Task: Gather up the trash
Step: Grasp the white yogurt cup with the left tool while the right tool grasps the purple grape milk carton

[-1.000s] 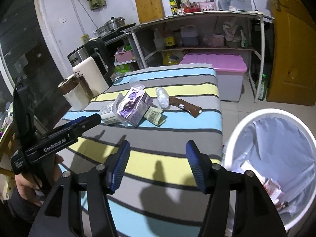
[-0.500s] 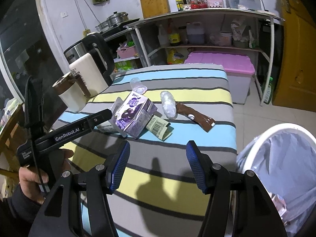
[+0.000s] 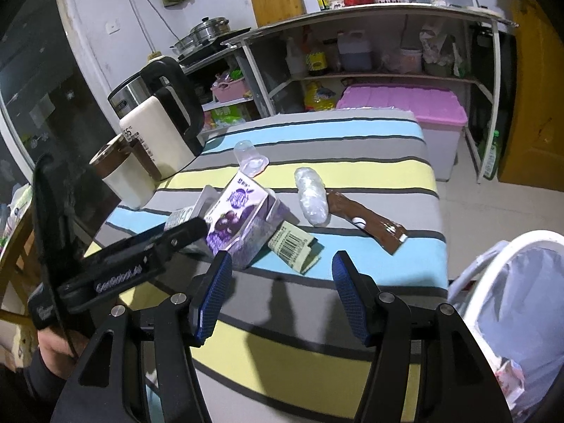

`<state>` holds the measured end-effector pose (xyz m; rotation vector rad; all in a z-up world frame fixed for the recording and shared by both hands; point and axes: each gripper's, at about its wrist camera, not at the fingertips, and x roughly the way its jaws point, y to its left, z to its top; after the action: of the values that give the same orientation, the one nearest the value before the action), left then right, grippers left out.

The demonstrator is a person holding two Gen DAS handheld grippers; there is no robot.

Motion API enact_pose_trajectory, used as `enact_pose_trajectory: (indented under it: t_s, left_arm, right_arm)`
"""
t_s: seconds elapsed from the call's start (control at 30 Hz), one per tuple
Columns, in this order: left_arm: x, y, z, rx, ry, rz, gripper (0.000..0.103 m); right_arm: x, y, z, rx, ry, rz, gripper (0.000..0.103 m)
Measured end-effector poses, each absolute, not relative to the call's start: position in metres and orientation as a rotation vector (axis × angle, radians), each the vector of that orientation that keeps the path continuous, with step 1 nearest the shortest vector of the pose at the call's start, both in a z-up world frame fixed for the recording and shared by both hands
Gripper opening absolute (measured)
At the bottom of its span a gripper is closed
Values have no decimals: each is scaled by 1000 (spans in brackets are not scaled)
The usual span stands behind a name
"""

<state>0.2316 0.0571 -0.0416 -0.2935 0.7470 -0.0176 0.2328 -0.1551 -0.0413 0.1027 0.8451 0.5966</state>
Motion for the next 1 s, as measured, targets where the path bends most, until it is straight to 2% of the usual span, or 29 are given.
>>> enact_pose_trajectory:
  t_s: [0.37, 1.0]
  left_arm:
    - [192, 73, -42, -277, 746, -70, 64]
    - [166, 115, -39, -280, 708, 45, 64]
  right_arm:
    - [259, -132, -52, 183, 899, 675, 60]
    - [237, -89, -61, 136, 961, 621, 60]
